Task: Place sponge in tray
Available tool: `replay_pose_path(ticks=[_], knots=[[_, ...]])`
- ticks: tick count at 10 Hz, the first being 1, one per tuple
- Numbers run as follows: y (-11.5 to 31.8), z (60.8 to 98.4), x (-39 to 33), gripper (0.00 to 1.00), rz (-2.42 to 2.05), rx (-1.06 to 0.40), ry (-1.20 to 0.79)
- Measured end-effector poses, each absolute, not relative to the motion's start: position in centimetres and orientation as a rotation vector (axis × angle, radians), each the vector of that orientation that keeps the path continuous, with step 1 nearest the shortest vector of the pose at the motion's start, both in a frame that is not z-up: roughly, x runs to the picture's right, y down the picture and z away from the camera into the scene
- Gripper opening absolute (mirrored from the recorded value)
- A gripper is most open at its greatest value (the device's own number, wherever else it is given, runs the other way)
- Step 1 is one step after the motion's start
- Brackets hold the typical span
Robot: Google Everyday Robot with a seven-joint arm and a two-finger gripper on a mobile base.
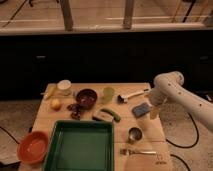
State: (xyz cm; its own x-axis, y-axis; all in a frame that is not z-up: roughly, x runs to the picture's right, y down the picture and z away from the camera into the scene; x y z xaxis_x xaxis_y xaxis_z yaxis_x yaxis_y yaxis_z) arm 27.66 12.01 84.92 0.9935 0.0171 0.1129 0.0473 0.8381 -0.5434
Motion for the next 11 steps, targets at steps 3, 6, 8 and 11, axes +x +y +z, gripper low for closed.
replay_pose_path(ticks=[3,6,8,11], knots=[[12.6,86.0,27.5,0.8,-0.019,-0.58,-0.127],[13.2,86.7,27.7,0.8,-0.019,-0.583,-0.134],[13.4,87.0,27.6,0.8,-0.02,-0.586,-0.138],[13.8,87.4,27.8,0.77,-0.021,-0.592,-0.14]])
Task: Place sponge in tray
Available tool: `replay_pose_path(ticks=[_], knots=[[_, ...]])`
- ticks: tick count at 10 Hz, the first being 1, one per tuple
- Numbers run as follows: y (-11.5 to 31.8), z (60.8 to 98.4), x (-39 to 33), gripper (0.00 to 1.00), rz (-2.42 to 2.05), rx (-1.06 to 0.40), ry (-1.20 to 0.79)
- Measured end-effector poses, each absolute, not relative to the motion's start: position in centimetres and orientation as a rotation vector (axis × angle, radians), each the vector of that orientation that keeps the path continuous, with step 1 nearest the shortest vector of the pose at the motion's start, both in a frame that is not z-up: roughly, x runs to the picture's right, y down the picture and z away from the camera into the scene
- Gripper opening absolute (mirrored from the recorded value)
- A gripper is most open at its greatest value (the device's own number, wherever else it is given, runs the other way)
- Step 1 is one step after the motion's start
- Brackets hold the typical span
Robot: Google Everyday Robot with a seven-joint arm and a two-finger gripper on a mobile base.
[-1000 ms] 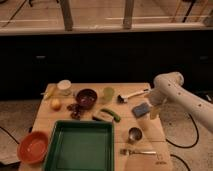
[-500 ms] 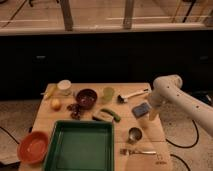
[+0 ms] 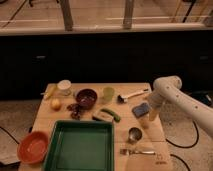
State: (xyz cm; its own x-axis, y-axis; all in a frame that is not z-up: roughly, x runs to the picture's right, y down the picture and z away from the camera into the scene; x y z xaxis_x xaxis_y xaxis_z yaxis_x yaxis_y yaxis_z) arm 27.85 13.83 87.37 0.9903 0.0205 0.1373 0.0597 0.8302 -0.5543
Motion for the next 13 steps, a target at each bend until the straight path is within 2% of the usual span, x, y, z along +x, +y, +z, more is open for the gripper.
replay_pose_path(ticks=[13], knots=[[14.47,87.47,28.29,0.75,-0.027,-0.611,-0.135]])
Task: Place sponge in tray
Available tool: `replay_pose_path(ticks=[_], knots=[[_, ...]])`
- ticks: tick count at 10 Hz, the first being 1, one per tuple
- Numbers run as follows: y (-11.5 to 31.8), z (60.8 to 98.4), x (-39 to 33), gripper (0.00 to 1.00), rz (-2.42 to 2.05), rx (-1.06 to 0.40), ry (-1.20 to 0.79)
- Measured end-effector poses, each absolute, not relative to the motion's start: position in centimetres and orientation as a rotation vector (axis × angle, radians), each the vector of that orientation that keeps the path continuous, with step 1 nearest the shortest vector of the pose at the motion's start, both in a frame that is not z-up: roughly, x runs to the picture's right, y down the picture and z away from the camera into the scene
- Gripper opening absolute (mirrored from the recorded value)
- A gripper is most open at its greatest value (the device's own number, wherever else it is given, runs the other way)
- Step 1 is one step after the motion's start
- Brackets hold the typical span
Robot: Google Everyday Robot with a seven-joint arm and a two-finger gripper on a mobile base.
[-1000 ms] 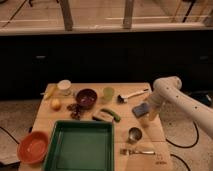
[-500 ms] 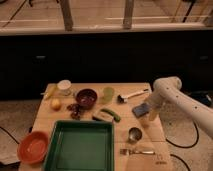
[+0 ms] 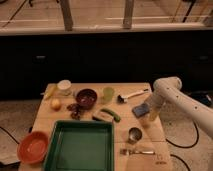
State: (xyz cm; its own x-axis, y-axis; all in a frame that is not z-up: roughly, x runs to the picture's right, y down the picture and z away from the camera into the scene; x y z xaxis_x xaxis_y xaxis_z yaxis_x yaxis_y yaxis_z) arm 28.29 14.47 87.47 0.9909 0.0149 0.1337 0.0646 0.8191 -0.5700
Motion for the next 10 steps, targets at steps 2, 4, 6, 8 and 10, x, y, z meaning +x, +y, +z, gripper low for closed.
replay_pose_path(ticks=[2,4,6,8,10], knots=[[14.52,87.39,28.35,0.75,-0.028,-0.614,-0.133],[14.55,87.36,28.45,0.75,-0.029,-0.616,-0.133],[14.61,87.33,28.53,0.75,-0.03,-0.619,-0.131],[14.67,87.33,28.58,0.75,-0.033,-0.621,-0.13],[14.71,87.31,28.64,0.75,-0.035,-0.623,-0.13]])
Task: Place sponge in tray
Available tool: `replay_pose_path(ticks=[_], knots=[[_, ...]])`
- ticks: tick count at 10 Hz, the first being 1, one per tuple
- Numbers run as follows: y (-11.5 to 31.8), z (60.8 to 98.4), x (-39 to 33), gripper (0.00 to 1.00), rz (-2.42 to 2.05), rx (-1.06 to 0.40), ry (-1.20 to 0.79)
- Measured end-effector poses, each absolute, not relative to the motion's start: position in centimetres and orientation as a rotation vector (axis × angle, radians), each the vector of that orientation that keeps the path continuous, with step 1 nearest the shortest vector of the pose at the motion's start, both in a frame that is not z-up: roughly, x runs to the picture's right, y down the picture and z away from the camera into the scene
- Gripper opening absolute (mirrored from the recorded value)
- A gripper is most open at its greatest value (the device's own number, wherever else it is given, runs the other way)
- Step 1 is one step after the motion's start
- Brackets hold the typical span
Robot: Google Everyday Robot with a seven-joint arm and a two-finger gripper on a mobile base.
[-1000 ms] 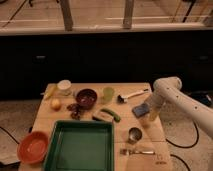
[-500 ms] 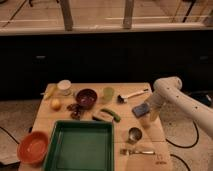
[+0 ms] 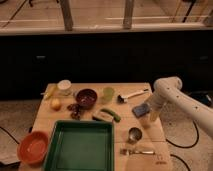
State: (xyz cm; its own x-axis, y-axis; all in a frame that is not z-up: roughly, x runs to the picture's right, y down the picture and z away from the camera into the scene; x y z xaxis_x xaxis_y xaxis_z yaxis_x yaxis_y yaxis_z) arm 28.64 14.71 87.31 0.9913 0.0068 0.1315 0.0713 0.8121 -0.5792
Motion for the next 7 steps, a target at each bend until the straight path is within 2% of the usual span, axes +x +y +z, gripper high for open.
replay_pose_path(ticks=[7], knots=[[15.08,87.31,28.69,0.75,-0.043,-0.63,-0.132]])
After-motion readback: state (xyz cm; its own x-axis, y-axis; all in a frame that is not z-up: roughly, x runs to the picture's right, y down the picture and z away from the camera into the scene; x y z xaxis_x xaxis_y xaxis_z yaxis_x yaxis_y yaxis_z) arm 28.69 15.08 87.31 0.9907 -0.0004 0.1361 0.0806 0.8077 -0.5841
